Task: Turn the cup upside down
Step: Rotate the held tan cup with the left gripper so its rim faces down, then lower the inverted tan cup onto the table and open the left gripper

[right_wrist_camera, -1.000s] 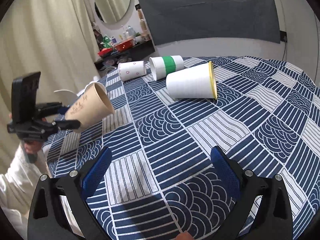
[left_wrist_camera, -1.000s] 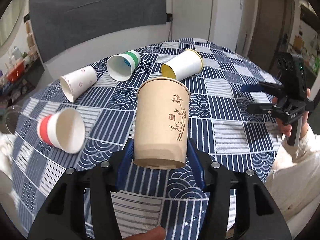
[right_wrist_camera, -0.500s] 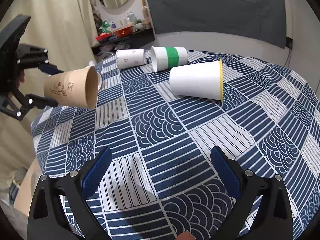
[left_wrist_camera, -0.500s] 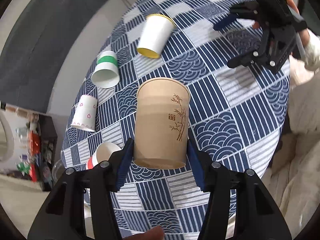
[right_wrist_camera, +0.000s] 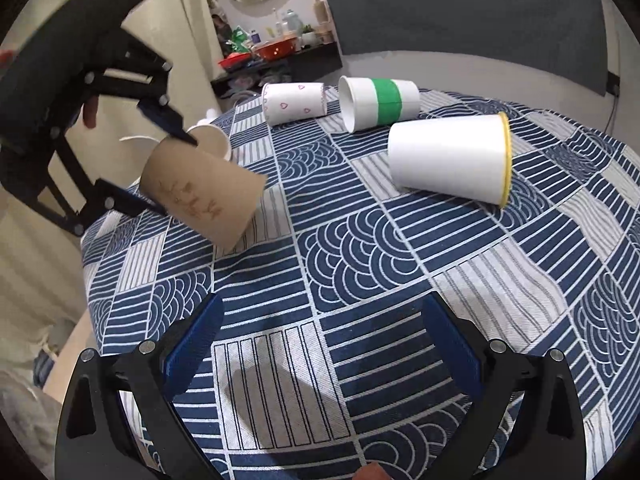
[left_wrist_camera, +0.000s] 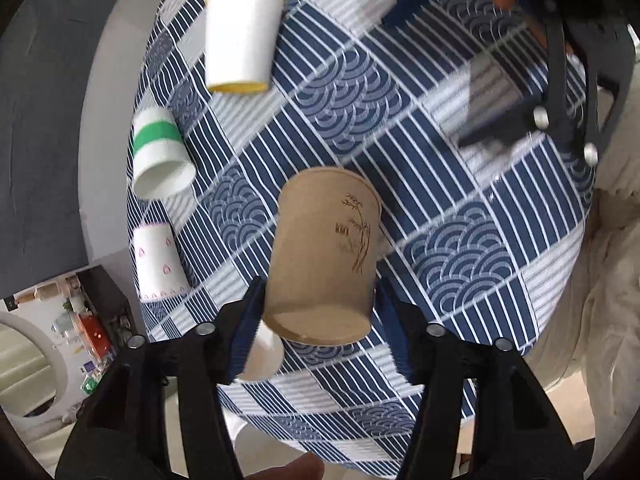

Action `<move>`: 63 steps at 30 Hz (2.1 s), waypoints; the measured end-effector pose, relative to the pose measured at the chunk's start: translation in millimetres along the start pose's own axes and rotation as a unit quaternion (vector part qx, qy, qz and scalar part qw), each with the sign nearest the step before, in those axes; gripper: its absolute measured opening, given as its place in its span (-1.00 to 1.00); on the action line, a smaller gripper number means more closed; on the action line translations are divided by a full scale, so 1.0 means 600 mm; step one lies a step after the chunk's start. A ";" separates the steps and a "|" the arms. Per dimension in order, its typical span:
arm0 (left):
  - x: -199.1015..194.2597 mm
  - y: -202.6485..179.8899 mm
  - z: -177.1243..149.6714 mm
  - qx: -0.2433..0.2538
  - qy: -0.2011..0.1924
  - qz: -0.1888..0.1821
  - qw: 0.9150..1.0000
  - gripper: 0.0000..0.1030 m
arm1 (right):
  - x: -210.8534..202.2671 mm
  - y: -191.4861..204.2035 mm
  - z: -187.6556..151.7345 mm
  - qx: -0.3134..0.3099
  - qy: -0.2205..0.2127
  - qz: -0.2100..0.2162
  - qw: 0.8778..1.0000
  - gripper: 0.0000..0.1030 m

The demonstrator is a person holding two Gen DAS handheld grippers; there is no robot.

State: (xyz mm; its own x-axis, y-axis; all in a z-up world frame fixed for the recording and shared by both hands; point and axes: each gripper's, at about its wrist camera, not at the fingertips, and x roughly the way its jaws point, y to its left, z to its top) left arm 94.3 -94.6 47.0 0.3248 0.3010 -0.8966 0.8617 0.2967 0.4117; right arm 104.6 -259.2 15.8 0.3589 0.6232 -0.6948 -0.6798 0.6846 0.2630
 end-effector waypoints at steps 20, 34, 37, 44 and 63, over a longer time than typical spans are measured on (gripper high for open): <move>-0.024 -0.037 -0.092 -0.187 -0.203 -0.003 0.961 0.83 | -0.032 -0.015 -0.011 0.065 -0.035 0.001 0.997 0.84; -0.003 -0.117 -0.148 -0.338 -0.264 0.007 0.903 0.88 | -0.038 0.038 -0.044 0.035 -0.036 -0.062 0.997 0.84; 0.003 -0.126 -0.154 -0.364 -0.296 -0.007 0.883 0.88 | -0.037 0.050 -0.046 0.025 -0.049 -0.073 0.996 0.84; 0.022 -0.134 -0.183 -0.430 -0.353 0.006 0.831 0.88 | -0.031 0.070 -0.059 0.000 -0.068 -0.097 0.993 0.84; 0.016 -0.138 -0.206 -0.541 -0.373 0.117 0.744 0.88 | -0.032 0.107 -0.049 -0.023 -0.110 -0.136 0.984 0.84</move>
State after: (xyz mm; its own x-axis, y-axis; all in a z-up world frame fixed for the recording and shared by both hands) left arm -22.1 -4.3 24.3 0.8906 -0.0085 -0.4547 0.0598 0.9933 0.0986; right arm 35.1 -238.6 26.4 0.6581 0.4888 -0.5728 -0.5656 0.8230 0.0524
